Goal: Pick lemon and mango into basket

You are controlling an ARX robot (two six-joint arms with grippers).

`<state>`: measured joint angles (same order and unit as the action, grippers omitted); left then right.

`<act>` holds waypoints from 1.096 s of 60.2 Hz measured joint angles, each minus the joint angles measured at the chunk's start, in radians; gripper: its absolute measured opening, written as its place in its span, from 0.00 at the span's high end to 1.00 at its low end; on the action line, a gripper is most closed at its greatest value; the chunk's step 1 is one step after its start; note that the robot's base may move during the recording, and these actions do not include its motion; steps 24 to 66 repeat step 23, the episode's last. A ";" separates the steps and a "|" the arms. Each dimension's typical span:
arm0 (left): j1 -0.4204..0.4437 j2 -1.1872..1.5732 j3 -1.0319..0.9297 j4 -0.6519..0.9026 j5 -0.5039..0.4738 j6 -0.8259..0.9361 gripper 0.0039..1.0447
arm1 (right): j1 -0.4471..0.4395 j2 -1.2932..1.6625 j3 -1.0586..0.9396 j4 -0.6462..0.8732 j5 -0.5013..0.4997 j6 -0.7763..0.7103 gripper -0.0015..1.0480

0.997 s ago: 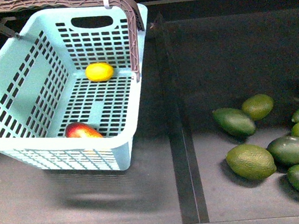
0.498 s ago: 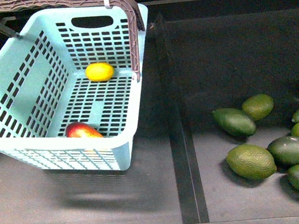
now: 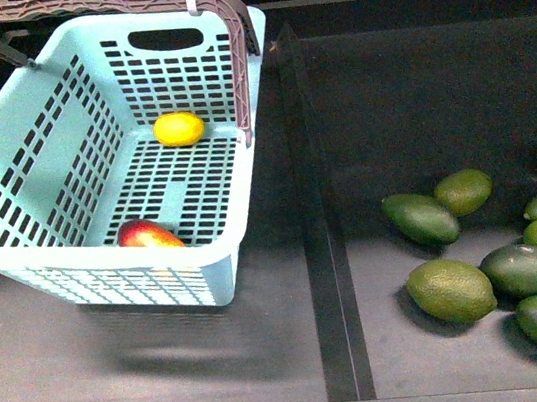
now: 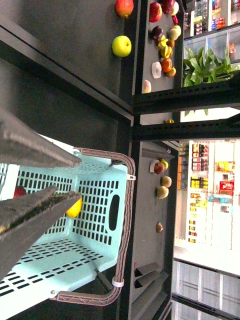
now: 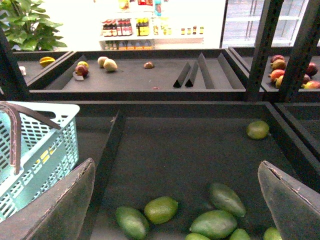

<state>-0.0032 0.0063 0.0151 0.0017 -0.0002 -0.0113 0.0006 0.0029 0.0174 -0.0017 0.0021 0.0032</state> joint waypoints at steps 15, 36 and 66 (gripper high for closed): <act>0.000 0.000 0.000 0.000 0.000 0.000 0.29 | 0.000 0.000 0.000 0.000 0.000 0.000 0.08; 0.000 0.000 0.000 0.000 0.000 0.001 0.05 | 0.000 0.000 0.000 0.000 0.000 0.000 0.08; 0.000 0.000 0.000 0.000 0.000 0.001 0.05 | 0.000 0.000 0.000 0.000 0.000 0.000 0.08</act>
